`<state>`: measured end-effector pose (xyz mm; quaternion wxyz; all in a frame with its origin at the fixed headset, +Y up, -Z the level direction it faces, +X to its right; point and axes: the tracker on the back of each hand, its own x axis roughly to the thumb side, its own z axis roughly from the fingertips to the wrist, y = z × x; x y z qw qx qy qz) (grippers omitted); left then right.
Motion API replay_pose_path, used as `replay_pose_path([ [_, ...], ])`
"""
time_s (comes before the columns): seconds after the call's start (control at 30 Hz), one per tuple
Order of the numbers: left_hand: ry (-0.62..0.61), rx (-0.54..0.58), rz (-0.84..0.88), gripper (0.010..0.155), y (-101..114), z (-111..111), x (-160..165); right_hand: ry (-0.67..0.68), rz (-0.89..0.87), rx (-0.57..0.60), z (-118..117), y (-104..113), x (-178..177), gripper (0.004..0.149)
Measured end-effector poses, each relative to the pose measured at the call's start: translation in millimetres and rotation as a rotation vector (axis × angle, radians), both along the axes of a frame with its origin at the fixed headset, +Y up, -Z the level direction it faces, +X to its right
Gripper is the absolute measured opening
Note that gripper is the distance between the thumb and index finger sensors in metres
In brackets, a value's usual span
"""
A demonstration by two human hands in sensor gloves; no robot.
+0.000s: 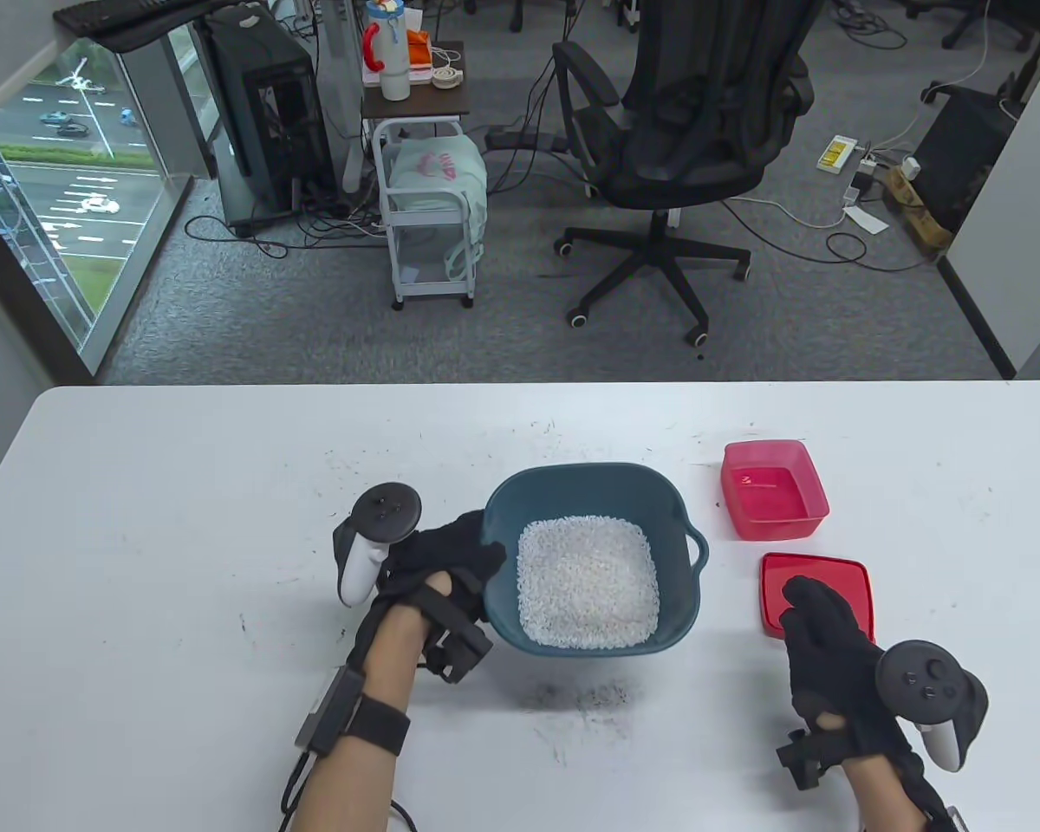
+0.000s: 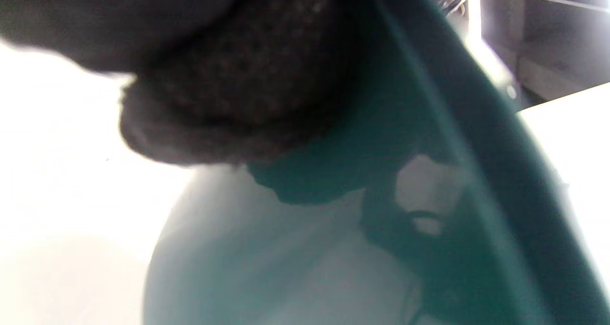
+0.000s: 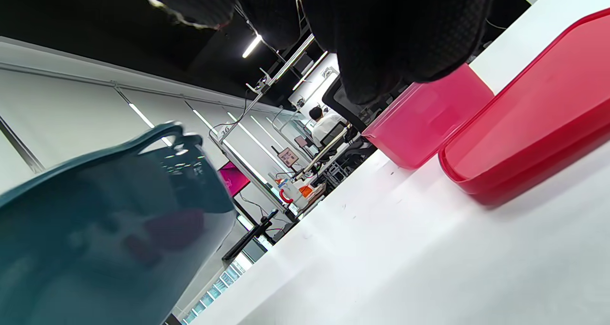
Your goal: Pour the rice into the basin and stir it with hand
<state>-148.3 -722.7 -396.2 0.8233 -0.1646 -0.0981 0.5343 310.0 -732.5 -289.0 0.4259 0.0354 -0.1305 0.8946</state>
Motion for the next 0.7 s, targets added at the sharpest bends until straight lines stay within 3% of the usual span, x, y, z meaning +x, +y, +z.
replay_pose_path([
  [0.13, -0.007, 0.013, 0.003, 0.071, -13, 38, 2, 0.001, -0.007, -0.014, -1, -2, 1, 0.057],
  [0.23, 0.003, -0.036, 0.051, 0.071, -40, 55, 4, 0.012, -0.003, -0.029, -1, -4, -1, 0.057],
  [0.33, -0.011, -0.089, 0.063, 0.071, -59, 59, 6, 0.021, 0.012, -0.033, -1, -5, -3, 0.057],
  [0.47, -0.023, -0.096, 0.034, 0.071, -69, 55, 9, 0.026, 0.028, -0.034, -1, -6, -5, 0.057],
  [0.7, -0.023, -0.106, 0.038, 0.072, -69, 52, 11, 0.065, 0.092, 0.013, 4, 3, -18, 0.057],
])
